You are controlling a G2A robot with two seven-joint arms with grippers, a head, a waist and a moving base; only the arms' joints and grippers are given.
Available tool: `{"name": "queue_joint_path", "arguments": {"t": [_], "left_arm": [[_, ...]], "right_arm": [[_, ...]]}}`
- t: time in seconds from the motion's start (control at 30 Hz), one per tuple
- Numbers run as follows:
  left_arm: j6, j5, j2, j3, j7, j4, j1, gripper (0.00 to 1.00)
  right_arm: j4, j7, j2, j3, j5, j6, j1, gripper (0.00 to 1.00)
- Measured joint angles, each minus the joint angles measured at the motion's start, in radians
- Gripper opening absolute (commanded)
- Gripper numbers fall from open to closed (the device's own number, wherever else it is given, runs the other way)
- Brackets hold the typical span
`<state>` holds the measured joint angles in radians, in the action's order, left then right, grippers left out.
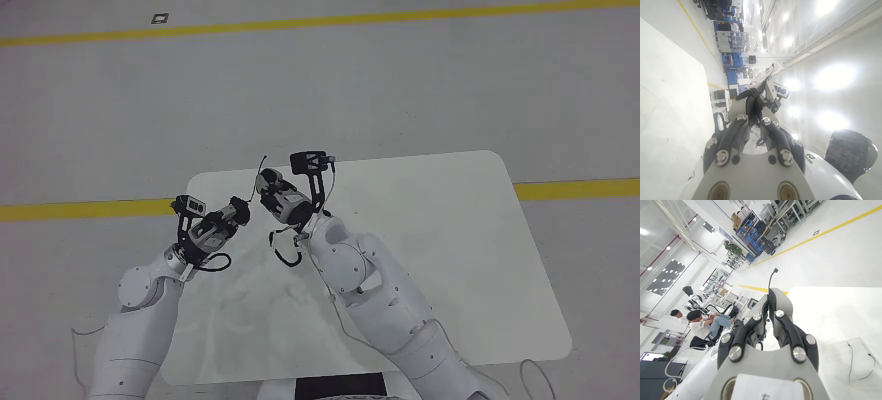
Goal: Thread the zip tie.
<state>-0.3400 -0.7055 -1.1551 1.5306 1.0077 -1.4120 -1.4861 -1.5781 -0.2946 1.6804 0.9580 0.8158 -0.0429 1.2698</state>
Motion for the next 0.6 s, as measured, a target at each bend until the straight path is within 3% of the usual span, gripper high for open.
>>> {"name": "queue_joint_path", "arguments": {"t": [0.6], "left_arm": [[0.000, 0.000, 0.000, 0.000, 0.000, 0.000, 0.000, 0.00]], "right_arm": [[-0.013, 0.009, -0.010, -0.008, -0.004, -0.004, -0.003, 0.00]]}}
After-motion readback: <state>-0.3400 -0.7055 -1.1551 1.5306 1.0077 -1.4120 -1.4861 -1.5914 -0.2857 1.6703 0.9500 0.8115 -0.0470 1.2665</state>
